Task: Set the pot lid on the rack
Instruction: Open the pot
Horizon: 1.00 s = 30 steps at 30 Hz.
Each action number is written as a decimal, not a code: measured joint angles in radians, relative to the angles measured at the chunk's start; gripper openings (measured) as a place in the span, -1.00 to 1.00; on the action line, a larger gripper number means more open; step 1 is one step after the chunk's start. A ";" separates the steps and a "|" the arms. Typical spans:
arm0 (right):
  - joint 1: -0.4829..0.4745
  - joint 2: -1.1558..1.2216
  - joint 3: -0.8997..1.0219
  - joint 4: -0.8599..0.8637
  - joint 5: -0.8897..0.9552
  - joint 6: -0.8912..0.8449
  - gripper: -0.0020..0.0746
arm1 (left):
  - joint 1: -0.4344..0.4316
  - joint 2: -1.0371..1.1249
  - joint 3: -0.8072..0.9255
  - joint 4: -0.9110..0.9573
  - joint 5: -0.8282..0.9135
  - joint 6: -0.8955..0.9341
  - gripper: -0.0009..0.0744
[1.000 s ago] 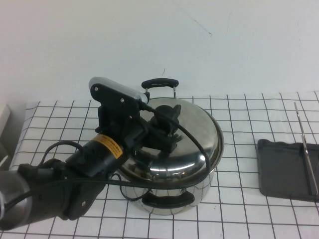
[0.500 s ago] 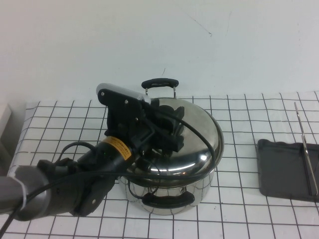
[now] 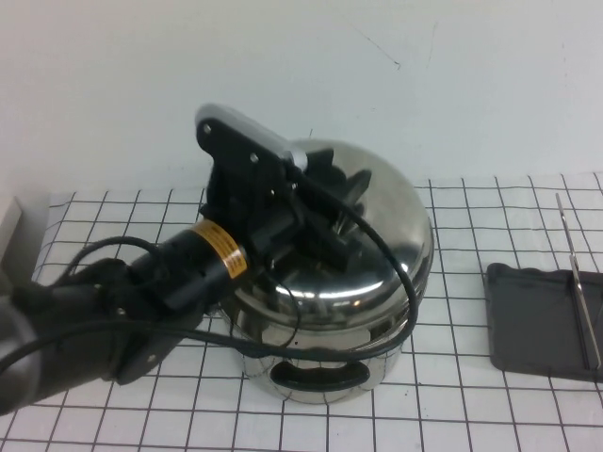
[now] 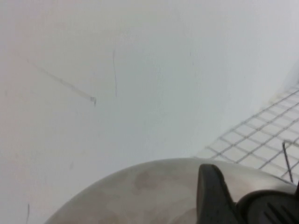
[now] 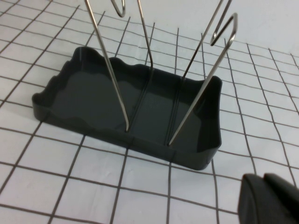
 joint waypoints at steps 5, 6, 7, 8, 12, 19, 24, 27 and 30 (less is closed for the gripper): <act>0.000 0.000 0.000 0.000 0.000 0.000 -0.95 | 0.000 -0.095 0.000 0.038 -0.053 -0.083 -0.14; 0.000 0.000 0.000 0.000 0.000 0.000 -0.95 | 0.000 -0.109 0.000 0.054 -0.063 -0.127 -0.14; 0.000 0.000 0.000 0.000 0.000 0.000 -0.95 | 0.000 -0.124 0.000 0.077 -0.073 -0.194 -0.14; 0.000 0.000 0.000 0.000 0.000 0.000 -0.95 | 0.000 -0.136 0.000 0.104 -0.086 -0.271 -0.14; 0.000 0.000 0.000 0.000 0.000 0.000 -0.95 | 0.000 -0.152 0.000 0.197 -0.155 -0.557 -0.14; 0.000 0.000 0.000 -0.017 0.000 -0.030 -0.95 | 0.000 -0.081 -0.002 0.188 -0.383 -0.820 -0.14; 0.000 0.000 0.000 -0.058 0.002 -0.096 -0.95 | 0.000 0.017 -0.004 0.086 -0.435 -0.998 -0.14; 0.000 0.000 0.000 -0.065 0.004 -0.104 -0.95 | 0.000 0.070 -0.004 0.062 -0.435 -1.084 -0.14; 0.000 0.000 0.000 -0.100 0.004 -0.105 -0.95 | 0.000 0.114 -0.004 0.056 -0.433 -1.189 -0.14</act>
